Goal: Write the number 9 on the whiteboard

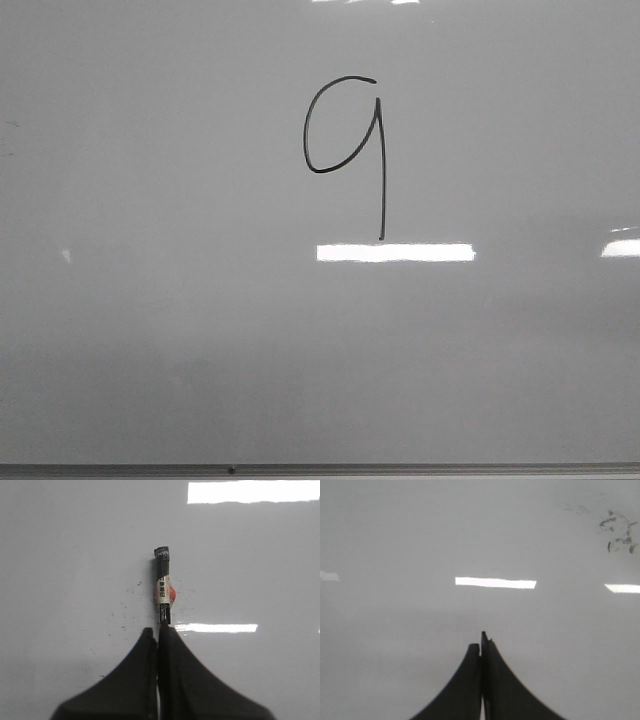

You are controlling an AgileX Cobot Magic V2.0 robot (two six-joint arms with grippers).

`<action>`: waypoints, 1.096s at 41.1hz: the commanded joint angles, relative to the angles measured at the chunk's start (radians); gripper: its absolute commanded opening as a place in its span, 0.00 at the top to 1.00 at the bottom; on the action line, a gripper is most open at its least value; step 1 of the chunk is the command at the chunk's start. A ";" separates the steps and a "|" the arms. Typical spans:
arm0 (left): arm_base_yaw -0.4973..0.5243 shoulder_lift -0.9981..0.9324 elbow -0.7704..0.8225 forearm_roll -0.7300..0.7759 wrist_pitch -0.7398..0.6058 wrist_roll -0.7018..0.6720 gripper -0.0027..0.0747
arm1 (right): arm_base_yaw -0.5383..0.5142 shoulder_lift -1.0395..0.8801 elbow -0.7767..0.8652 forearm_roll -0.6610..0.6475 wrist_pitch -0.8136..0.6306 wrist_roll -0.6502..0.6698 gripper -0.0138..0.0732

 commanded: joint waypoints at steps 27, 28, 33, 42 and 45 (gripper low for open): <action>-0.001 -0.018 0.003 -0.008 -0.086 0.000 0.99 | -0.009 -0.019 0.078 0.000 -0.319 0.000 0.92; -0.001 -0.018 0.003 -0.008 -0.086 0.000 0.99 | -0.009 -0.019 0.078 0.000 -0.319 0.000 0.92; -0.001 -0.018 0.003 -0.008 -0.086 0.000 0.99 | -0.009 -0.019 0.078 0.000 -0.333 0.001 0.92; -0.001 -0.018 0.003 -0.008 -0.086 0.000 0.99 | -0.009 -0.019 0.078 0.000 -0.334 0.001 0.92; -0.001 -0.018 0.003 -0.008 -0.086 0.000 0.99 | -0.009 -0.020 0.078 0.000 -0.333 0.001 0.92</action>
